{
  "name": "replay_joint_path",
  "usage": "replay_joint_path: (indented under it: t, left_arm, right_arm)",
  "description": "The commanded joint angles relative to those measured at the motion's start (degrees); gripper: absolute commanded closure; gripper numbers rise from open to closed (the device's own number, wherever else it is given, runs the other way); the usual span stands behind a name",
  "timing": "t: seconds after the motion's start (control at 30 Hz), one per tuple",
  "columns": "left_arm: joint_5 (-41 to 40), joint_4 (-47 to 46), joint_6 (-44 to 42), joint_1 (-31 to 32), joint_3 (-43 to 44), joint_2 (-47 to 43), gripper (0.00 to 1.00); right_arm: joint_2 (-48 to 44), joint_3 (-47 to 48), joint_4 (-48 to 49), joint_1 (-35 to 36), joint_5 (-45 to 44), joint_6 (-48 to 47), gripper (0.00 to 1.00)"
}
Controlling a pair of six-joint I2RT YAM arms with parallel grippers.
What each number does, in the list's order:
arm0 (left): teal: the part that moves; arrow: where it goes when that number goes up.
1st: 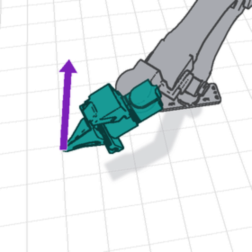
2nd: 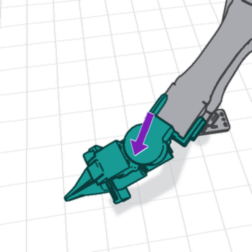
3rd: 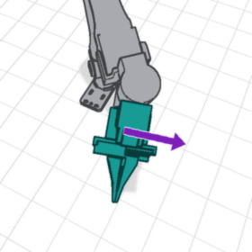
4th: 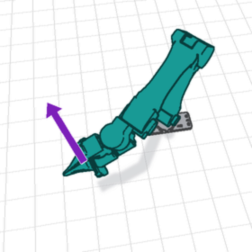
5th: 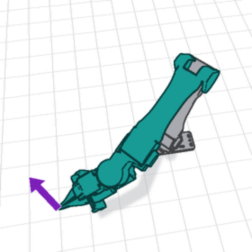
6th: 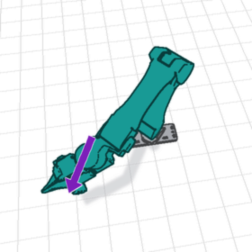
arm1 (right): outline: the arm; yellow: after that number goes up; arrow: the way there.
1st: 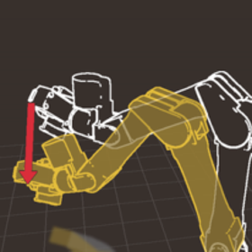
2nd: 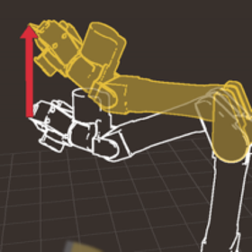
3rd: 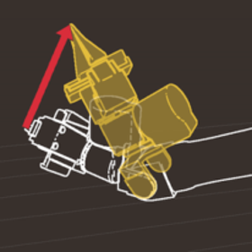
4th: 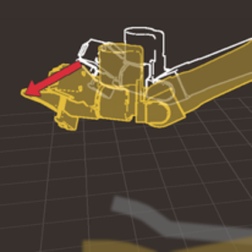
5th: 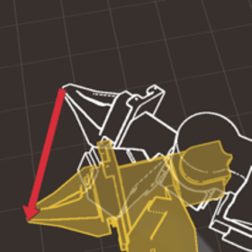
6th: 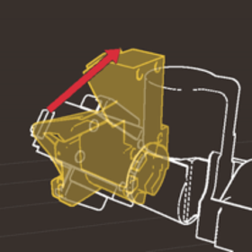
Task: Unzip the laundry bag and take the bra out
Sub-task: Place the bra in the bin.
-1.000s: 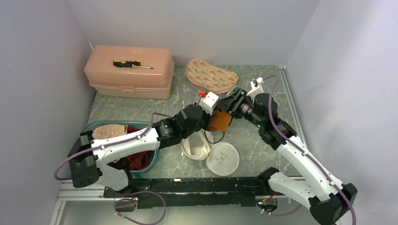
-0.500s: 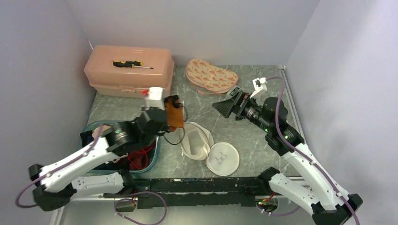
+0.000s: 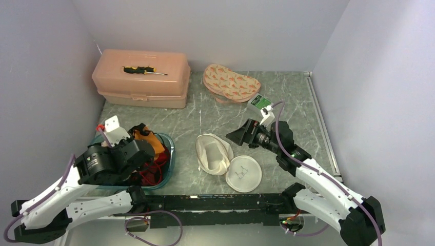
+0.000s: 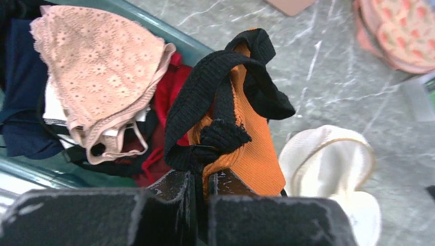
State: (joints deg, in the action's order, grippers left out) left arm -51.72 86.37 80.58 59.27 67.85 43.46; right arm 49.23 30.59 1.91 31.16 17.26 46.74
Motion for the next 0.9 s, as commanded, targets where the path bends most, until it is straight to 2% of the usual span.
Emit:
replay_joint_path:
  t: [0.0, 0.07, 0.1, 0.17, 0.23, 0.3, 0.37, 0.53, 0.7, 0.87]
  left_arm:
    - [-1.1, 1.8, 0.4, -0.4, -1.0, 2.7, 0.97]
    - [-1.0, -1.3, -4.5, -2.9, 0.8, 6.0, 0.97]
    - [1.0, -4.5, -11.9, -6.3, 1.5, 7.0, 0.97]
    - [11.3, -16.2, -25.9, -19.5, 0.5, 7.5, 0.97]
    - [25.6, -22.9, -34.2, -39.8, -2.3, 7.6, 0.97]
    - [39.7, -25.7, -37.3, -53.3, -5.5, 7.9, 0.97]
    - [45.8, -27.9, -37.9, -61.3, -8.9, 6.2, 0.97]
    - [45.3, -27.7, -34.7, -66.9, -14.0, -1.1, 0.97]
    - [43.7, -26.9, -29.1, -68.1, -19.3, -5.2, 0.97]
    - [41.0, -24.3, -20.8, -68.2, -22.6, -5.2, 0.97]
  right_arm:
    - [-0.6, -0.7, 8.7, -0.1, 2.6, 0.9, 0.0]
    - [-0.8, -0.9, 8.6, -0.1, 2.6, 0.4, 0.0]
    - [-1.0, -0.9, 8.4, -0.1, 2.6, 0.2, 0.0]
    - [-1.7, -1.0, 8.2, -0.1, 2.4, -0.2, 0.0]
    - [-2.6, -1.2, 7.9, -0.1, 2.2, -0.5, 0.0]
    - [-3.8, -1.4, 7.1, -0.1, 1.6, -1.0, 0.0]
    - [-5.0, -1.7, 6.2, -0.1, 1.2, -1.6, 0.0]
    - [-6.5, -3.5, 5.8, -0.1, 0.5, -2.4, 0.0]
    - [-5.3, -4.1, 6.5, -0.1, 1.9, -2.3, 0.0]
    - [-6.7, -4.6, 5.3, -0.1, 1.2, -2.9, 0.0]
